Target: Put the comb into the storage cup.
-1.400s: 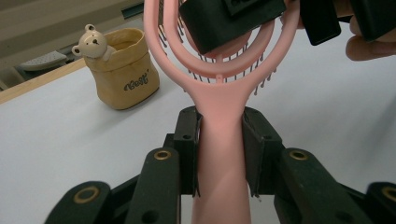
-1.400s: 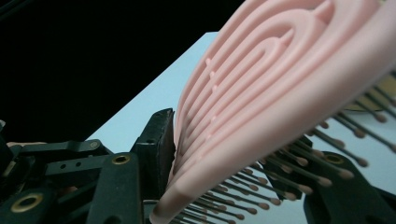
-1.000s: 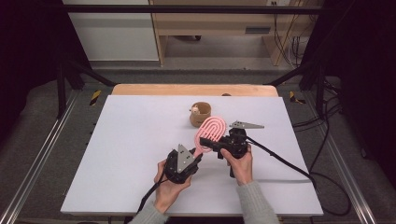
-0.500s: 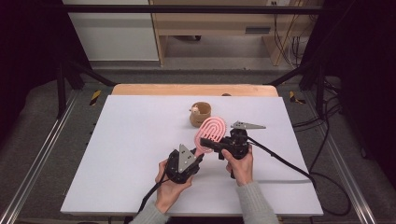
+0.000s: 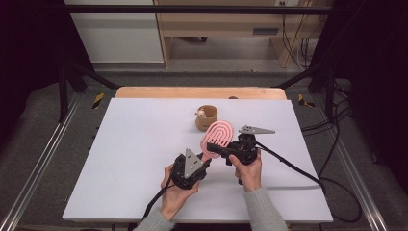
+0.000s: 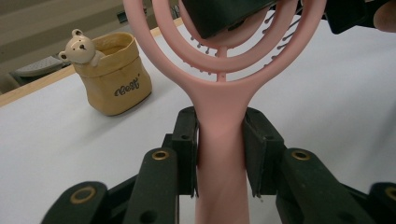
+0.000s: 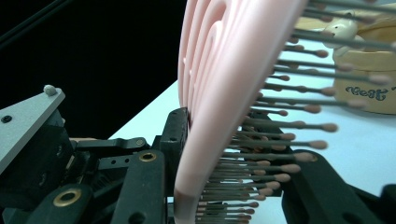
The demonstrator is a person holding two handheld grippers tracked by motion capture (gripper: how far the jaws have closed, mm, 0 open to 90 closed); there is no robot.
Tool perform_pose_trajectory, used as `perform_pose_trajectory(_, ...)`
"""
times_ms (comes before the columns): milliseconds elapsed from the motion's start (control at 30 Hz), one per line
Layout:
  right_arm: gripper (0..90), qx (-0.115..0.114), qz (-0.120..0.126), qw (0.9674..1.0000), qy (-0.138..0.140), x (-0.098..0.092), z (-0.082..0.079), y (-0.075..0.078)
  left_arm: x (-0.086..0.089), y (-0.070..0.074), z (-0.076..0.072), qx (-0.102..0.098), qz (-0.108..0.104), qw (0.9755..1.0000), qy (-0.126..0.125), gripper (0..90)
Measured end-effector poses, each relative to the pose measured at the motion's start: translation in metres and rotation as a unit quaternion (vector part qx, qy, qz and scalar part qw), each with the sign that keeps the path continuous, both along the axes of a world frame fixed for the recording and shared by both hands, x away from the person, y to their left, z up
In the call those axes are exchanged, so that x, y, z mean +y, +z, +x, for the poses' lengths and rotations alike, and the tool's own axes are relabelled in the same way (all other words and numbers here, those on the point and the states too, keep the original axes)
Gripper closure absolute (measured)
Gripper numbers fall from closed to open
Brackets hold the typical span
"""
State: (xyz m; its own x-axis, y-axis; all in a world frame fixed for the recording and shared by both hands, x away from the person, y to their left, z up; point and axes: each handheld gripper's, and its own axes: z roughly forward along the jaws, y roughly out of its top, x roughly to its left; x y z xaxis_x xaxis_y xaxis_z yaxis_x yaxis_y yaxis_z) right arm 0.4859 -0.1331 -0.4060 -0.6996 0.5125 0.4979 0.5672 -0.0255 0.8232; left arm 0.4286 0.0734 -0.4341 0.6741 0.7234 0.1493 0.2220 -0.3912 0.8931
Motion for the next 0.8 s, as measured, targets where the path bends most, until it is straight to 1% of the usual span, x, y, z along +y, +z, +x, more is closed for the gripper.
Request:
perform_pose_trajectory(233, 63.0, -0.007, -0.003, 1.0, -0.003, -0.001, -0.002, 0.001, 0.0, 0.001, 0.002, 0.003, 0.002, 1.0, -0.003, 63.5)
perform_pose_trajectory(333, 63.0, -0.011, -0.005, 0.9999, -0.007, -0.002, -0.002, 0.002, 0.002, 0.002, 0.002, 0.004, -0.001, 1.0, -0.005, 60.6)
perform_pose_trajectory(433, 63.0, -0.016, -0.008, 0.9998, -0.011, -0.003, -0.003, 0.003, 0.004, 0.003, 0.003, 0.006, 0.001, 1.0, -0.007, 57.0)
perform_pose_trajectory(567, 63.0, -0.022, -0.01, 0.9995, -0.019, -0.004, -0.003, 0.005, 0.008, 0.005, 0.005, 0.015, -0.007, 0.9998, -0.013, 50.2)
perform_pose_trajectory(733, 63.0, -0.027, -0.015, 0.9991, -0.028, -0.007, -0.002, 0.007, 0.014, 0.01, 0.008, 0.032, -0.025, 0.9989, -0.026, 38.6)
perform_pose_trajectory(800, 63.0, -0.03, -0.016, 0.999, -0.03, -0.008, -0.002, 0.008, 0.016, 0.013, 0.01, 0.032, -0.031, 0.9985, -0.031, 35.9)
